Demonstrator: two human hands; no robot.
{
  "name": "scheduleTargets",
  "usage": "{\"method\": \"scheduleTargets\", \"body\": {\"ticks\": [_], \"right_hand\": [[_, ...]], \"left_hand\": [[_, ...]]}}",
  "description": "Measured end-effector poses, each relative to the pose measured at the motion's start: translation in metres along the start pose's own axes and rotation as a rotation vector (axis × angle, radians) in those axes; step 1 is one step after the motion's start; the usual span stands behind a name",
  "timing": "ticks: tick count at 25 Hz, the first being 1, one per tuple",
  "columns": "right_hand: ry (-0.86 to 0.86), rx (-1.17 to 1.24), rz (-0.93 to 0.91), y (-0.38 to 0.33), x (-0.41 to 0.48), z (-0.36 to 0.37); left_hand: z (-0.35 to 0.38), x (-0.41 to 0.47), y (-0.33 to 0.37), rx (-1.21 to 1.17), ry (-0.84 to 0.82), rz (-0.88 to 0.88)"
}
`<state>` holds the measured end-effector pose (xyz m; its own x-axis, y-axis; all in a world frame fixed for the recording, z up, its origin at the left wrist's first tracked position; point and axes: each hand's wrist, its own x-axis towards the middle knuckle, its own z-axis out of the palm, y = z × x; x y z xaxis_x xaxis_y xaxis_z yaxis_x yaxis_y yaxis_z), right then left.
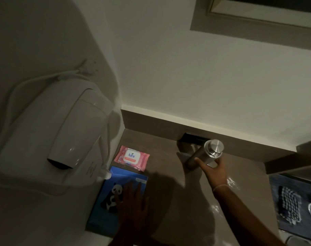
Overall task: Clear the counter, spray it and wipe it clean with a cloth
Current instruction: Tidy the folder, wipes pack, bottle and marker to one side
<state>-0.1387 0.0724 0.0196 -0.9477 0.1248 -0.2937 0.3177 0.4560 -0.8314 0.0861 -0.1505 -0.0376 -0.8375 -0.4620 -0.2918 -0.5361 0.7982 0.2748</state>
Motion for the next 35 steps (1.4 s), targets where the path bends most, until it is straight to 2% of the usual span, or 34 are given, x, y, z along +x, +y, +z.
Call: {"method": "scheduleTargets", "body": {"ticks": [5,11,13,15,16,17,20,22,24,28,31,33,35], "right_hand": [[0.038,-0.050,-0.022,-0.015,0.004,0.032],[-0.262,-0.010,-0.134,-0.068,-0.003,0.113],[-0.340,0.003,-0.185,-0.086,-0.006,0.142],[-0.404,-0.007,-0.222,-0.102,-0.007,0.168],[-0.433,-0.013,-0.237,-0.109,-0.007,0.180],[-0.459,-0.020,-0.252,-0.115,-0.007,0.191],[-0.479,-0.053,-0.292,-0.129,-0.007,0.222],[-0.472,-0.070,-0.294,-0.137,-0.008,0.235],[-0.503,-0.083,-0.285,-0.143,-0.010,0.242],[-0.521,-0.229,-0.288,-0.129,-0.008,0.219],[-0.447,-0.207,-0.280,-0.081,-0.019,0.161],[-0.331,-0.148,-0.253,-0.037,-0.024,0.102],[-0.111,-0.131,-0.140,0.007,-0.021,0.031]], "left_hand": [[-0.003,0.012,0.011,-0.029,0.029,0.129],[-0.002,0.009,0.010,0.080,-0.028,0.185],[-0.003,0.008,0.011,0.133,0.012,0.211],[-0.007,0.005,0.015,0.106,-0.103,0.217],[-0.004,0.005,0.016,0.137,-0.100,0.246],[0.001,0.002,0.014,0.152,-0.059,0.258],[-0.003,0.001,0.016,0.144,-0.061,0.135],[0.003,-0.002,0.021,0.181,-0.159,0.187],[0.008,-0.004,0.018,0.105,-0.119,0.235],[0.017,0.002,0.011,0.103,-0.034,0.222],[0.019,0.004,0.015,0.131,-0.010,0.239],[0.019,0.008,0.023,0.077,0.038,0.271],[0.022,0.014,0.035,-0.005,0.065,0.276]]}}
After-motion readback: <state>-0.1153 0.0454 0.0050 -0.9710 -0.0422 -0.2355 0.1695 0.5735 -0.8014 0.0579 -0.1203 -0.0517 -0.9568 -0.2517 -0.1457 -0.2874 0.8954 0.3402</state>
